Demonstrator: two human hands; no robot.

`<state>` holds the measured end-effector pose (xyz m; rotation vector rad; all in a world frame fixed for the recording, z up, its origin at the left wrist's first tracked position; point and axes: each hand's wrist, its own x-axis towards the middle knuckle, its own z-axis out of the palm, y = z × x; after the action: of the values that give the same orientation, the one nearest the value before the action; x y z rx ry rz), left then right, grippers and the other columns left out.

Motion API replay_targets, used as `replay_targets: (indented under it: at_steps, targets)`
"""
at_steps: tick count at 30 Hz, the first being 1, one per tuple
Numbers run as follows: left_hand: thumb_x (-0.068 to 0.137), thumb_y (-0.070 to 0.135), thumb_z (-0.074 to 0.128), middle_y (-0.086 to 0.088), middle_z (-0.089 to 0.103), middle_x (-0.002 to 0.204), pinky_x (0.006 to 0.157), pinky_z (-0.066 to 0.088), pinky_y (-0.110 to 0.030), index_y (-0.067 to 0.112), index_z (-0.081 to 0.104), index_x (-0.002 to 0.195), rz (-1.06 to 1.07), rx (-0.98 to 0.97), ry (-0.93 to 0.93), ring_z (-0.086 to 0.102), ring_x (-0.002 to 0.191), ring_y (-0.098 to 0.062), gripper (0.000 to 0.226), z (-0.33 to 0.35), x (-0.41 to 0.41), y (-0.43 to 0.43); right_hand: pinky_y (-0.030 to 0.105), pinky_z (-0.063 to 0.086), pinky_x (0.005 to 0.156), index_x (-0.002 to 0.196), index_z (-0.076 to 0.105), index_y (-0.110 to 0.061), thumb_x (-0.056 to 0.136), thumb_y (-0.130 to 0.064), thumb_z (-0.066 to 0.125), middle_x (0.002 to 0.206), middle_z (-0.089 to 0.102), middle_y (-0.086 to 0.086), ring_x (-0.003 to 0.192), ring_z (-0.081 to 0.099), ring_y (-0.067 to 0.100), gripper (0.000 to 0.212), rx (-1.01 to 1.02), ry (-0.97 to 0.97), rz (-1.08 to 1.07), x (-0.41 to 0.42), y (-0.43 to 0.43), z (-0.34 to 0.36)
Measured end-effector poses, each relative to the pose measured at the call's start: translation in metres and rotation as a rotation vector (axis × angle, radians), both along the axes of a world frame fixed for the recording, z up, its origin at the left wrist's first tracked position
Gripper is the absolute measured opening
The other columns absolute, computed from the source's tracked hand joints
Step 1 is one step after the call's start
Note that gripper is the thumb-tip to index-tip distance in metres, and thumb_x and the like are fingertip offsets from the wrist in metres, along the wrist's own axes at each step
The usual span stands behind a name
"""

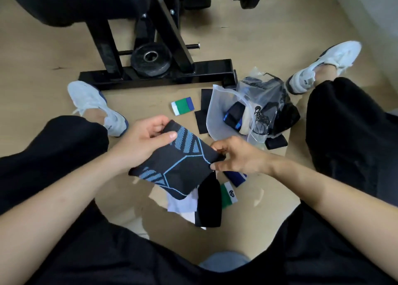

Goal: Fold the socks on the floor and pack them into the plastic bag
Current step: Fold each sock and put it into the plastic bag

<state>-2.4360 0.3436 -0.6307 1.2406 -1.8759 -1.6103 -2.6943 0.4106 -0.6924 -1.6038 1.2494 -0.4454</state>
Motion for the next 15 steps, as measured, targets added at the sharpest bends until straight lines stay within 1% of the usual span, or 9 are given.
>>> replay_targets:
  at_steps: [2,5,7,9,10,13,14,15]
  targets:
    - [0.099,0.010,0.061,-0.001,0.076,0.090,0.072,0.056,-0.022,0.008,0.066,0.100,0.155,0.011,0.027,0.069,0.081,-0.013,0.006,0.001,0.009,-0.007,0.038,0.051,0.073,0.082,0.065,-0.010,0.086,-0.013,0.076,0.080,0.066,0.010,0.073,0.059,0.011,0.012,0.049,-0.038,-0.023,-0.003,0.001,-0.008]
    - [0.100,0.011,0.059,0.001,0.077,0.093,0.071,0.057,-0.022,0.016,0.068,0.100,0.345,-0.007,-0.007,0.072,0.083,-0.011,0.011,-0.003,0.016,-0.014,0.027,0.048,0.067,0.075,0.060,-0.019,0.086,-0.006,0.075,0.071,0.061,-0.003,0.067,0.056,0.007,0.023,0.071,-0.071,-0.058,-0.010,0.003,-0.012]
    - [0.100,0.011,0.060,0.003,0.077,0.091,0.065,0.057,-0.019,0.017,0.068,0.100,0.453,-0.017,-0.021,0.072,0.079,-0.007,0.010,-0.007,0.018,-0.019,0.025,0.049,0.068,0.079,0.063,-0.019,0.086,-0.003,0.075,0.073,0.065,-0.004,0.067,0.060,0.008,0.021,0.084,-0.084,-0.103,-0.014,0.002,-0.011]
    - [0.099,0.012,0.061,0.002,0.076,0.092,0.064,0.056,-0.020,0.018,0.068,0.098,0.524,-0.030,-0.040,0.072,0.077,-0.007,0.009,-0.010,0.021,-0.026,0.021,0.049,0.066,0.083,0.067,-0.017,0.086,-0.003,0.074,0.075,0.068,-0.003,0.067,0.062,0.009,0.017,0.093,-0.081,-0.138,-0.019,0.002,-0.009]
    - [0.099,0.012,0.061,0.001,0.076,0.092,0.065,0.056,-0.021,0.018,0.068,0.096,0.552,-0.033,-0.051,0.072,0.077,-0.008,0.009,-0.012,0.023,-0.029,0.021,0.050,0.063,0.084,0.067,-0.017,0.087,-0.004,0.073,0.075,0.068,-0.002,0.065,0.062,0.009,0.015,0.100,-0.073,-0.160,-0.020,0.002,-0.006]
    - [0.098,0.014,0.064,-0.002,0.075,0.090,0.070,0.056,-0.029,0.018,0.067,0.090,0.599,-0.038,-0.129,0.071,0.082,-0.016,0.009,-0.022,0.028,-0.037,0.027,0.056,0.050,0.087,0.065,-0.019,0.091,-0.008,0.070,0.078,0.061,0.001,0.058,0.060,0.009,0.013,0.123,-0.033,-0.278,-0.022,0.005,0.003]
    - [0.097,0.016,0.065,-0.004,0.076,0.091,0.073,0.057,-0.032,0.018,0.066,0.088,0.604,-0.036,-0.174,0.072,0.085,-0.019,0.009,-0.025,0.029,-0.040,0.029,0.057,0.049,0.089,0.066,-0.019,0.091,-0.008,0.069,0.080,0.062,0.004,0.060,0.062,0.011,0.011,0.107,-0.032,-0.313,-0.023,0.005,0.008]
    - [0.097,0.017,0.066,-0.005,0.076,0.093,0.075,0.058,-0.034,0.016,0.066,0.088,0.598,-0.031,-0.222,0.072,0.089,-0.021,0.009,-0.028,0.029,-0.041,0.029,0.058,0.049,0.091,0.068,-0.017,0.091,-0.008,0.069,0.084,0.064,0.007,0.065,0.065,0.017,0.009,0.083,-0.045,-0.347,-0.024,0.006,0.012]
